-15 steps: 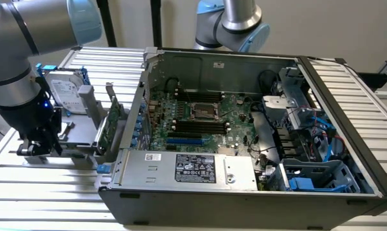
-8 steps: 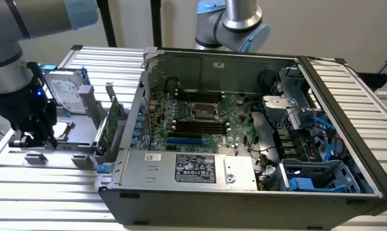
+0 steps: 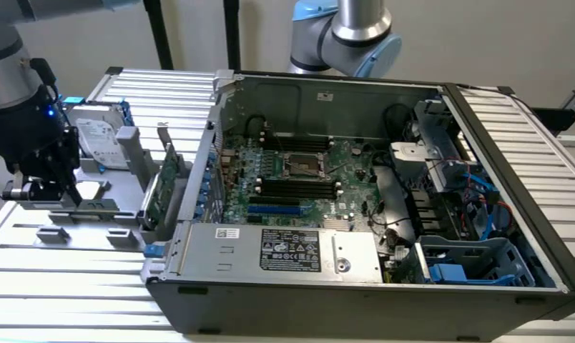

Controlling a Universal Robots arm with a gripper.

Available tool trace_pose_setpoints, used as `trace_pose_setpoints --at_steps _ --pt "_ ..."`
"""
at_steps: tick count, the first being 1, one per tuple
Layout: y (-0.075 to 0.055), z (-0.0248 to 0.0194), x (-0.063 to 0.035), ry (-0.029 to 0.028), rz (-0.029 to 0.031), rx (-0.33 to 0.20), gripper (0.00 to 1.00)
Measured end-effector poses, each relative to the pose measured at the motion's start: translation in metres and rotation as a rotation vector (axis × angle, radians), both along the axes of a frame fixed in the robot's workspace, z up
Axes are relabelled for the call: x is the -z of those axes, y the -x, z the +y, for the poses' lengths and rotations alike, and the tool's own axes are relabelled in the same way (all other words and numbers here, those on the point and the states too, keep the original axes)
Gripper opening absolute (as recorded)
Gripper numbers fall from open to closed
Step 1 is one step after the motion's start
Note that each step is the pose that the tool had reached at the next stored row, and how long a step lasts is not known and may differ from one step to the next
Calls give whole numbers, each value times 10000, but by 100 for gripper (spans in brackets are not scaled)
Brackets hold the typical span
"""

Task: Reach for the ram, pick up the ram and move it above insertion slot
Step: 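Pick up the ram and move it above insertion slot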

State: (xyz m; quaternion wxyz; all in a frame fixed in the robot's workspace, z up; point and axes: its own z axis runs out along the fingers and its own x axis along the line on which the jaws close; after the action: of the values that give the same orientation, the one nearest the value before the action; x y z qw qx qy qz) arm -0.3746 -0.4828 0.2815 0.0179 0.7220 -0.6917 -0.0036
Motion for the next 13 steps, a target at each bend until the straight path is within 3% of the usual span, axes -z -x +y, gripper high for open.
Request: trace_pose_setpoints --at_steps 13 --pt "-342 -6 -594 -294 0 -202 13"
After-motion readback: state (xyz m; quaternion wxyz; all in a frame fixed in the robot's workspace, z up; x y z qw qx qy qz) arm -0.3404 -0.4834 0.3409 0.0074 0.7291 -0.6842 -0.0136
